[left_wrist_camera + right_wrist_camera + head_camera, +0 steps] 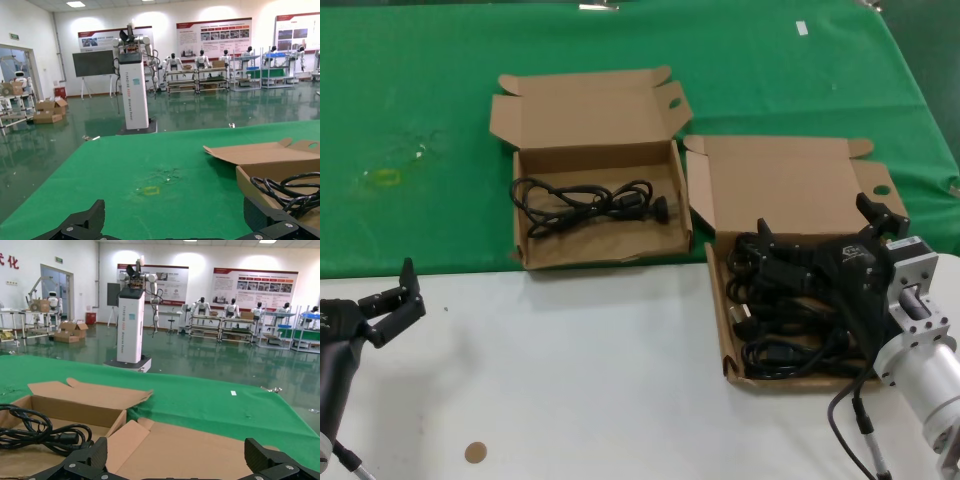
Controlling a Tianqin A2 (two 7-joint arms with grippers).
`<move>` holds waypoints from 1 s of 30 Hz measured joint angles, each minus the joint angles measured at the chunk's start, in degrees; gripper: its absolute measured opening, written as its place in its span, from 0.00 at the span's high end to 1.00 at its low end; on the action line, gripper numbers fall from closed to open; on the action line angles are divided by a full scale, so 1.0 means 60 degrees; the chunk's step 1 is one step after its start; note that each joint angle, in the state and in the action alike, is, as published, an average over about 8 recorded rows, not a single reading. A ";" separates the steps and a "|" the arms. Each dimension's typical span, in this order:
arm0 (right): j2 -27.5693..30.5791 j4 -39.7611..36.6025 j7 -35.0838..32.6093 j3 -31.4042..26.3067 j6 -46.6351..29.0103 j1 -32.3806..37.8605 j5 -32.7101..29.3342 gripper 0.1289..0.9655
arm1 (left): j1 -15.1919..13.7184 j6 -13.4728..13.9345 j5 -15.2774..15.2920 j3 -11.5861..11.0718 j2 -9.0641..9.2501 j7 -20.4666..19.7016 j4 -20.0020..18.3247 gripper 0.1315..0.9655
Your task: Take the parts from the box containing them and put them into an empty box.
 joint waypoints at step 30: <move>0.0000 0.0000 0.0000 0.0000 0.0000 0.0000 0.0000 0.00 | 0.0000 0.0000 0.0000 0.0000 0.0000 0.0000 0.0000 0.00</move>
